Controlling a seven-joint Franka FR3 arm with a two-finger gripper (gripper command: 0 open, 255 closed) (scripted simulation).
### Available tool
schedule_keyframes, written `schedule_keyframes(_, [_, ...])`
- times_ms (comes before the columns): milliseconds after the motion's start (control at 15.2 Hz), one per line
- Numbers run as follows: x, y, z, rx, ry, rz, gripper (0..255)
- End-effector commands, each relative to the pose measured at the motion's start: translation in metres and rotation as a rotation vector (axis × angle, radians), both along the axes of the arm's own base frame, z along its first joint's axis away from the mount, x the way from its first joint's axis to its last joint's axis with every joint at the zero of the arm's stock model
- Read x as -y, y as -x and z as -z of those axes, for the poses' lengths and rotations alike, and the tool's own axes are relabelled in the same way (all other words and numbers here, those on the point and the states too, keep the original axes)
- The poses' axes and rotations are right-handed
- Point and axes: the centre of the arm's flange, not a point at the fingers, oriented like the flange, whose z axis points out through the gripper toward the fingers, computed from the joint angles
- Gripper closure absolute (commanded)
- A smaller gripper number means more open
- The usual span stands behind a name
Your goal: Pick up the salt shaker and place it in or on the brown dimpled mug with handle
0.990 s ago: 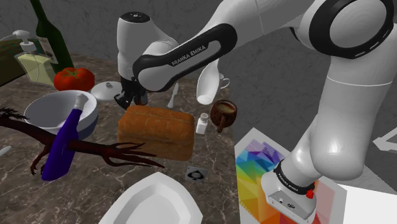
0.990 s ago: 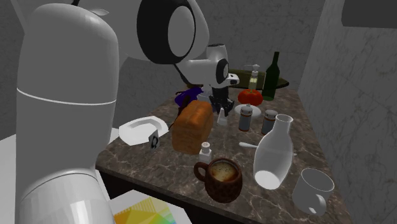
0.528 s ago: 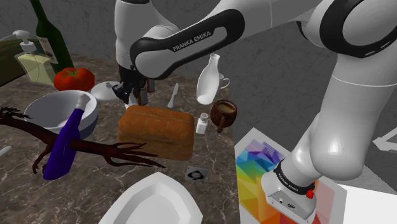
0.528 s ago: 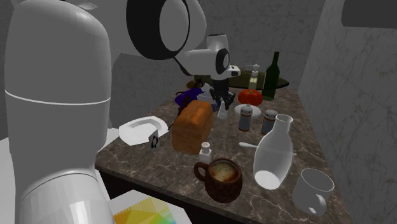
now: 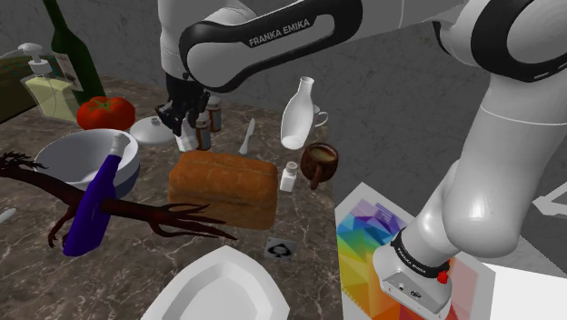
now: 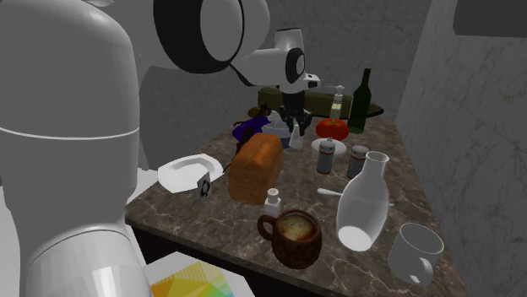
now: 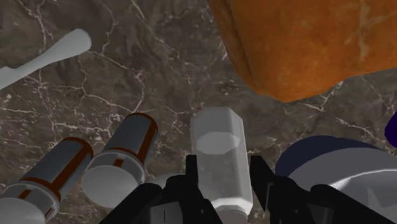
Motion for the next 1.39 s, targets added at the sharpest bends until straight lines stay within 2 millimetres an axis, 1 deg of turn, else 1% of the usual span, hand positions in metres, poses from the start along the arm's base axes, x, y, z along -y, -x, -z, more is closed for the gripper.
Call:
schedule_keyframes(0, [0.001, 0.000, -0.010, 0.000, 0.000, 0.000, 255])
schedule_keyframes(858, [0.001, 0.000, -0.079, 0.000, 0.000, 0.000, 255])
schedule_keyframes(924, [0.001, 0.000, -0.082, 0.000, 0.000, 0.000, 255])
schedule_keyframes(1320, [0.058, 0.055, -0.085, 0.000, 0.000, 0.000, 255])
